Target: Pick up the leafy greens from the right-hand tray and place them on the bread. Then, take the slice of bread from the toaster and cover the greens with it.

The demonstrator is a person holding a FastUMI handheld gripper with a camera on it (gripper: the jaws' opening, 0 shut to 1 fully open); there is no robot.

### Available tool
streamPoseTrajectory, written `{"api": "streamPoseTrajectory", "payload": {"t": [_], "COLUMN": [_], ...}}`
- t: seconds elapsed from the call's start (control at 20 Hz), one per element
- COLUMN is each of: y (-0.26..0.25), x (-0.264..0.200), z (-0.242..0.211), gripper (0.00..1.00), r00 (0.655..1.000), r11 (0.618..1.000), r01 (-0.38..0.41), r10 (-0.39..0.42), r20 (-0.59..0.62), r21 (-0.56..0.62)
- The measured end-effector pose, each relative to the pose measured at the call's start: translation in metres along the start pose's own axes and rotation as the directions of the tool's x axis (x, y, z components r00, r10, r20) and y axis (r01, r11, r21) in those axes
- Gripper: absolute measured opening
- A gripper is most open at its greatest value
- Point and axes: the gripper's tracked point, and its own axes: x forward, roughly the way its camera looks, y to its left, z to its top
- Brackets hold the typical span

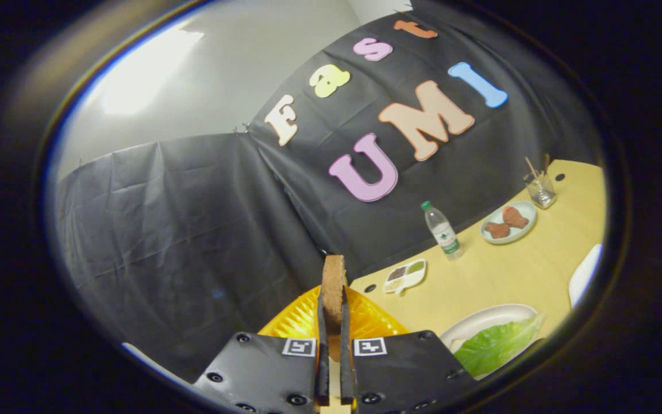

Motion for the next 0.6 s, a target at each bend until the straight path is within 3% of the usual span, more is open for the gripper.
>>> {"api": "streamPoseTrajectory", "payload": {"t": [0.3, 0.6], "y": [-0.101, -0.160], "x": [-0.028, -0.031], "z": [-0.019, -0.066], "gripper": [0.10, 0.10], "r00": [0.992, 0.980], "r11": [0.977, 0.933], "r01": [0.118, 0.199], "r10": [-0.122, -0.194], "r20": [0.010, -0.047], "r21": [0.176, 0.298]}}
